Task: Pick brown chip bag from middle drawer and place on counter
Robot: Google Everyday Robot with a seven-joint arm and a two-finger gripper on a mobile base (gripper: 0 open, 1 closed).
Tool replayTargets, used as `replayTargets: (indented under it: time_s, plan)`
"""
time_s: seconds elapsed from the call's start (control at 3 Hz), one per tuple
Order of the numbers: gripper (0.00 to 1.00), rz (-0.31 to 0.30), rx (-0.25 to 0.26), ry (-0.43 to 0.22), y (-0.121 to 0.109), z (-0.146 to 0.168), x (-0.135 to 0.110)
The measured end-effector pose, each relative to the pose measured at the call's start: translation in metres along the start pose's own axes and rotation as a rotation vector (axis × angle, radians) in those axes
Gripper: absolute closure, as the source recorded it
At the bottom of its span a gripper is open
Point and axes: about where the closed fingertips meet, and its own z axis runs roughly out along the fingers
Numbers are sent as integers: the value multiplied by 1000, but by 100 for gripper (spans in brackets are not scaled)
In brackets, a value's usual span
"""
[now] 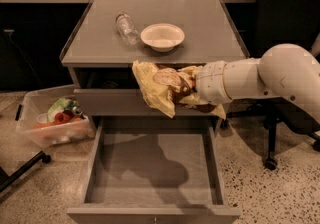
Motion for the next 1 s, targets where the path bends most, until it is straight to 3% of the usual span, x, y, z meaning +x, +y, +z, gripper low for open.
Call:
replayTargets:
  time_s: [0.33, 0.67, 1.0]
  plan:
    - [100, -71, 49, -9, -28, -23, -36]
    - [100, -159, 137, -18, -74, -52, -91]
    - [100, -174, 217, -27, -131, -70, -124]
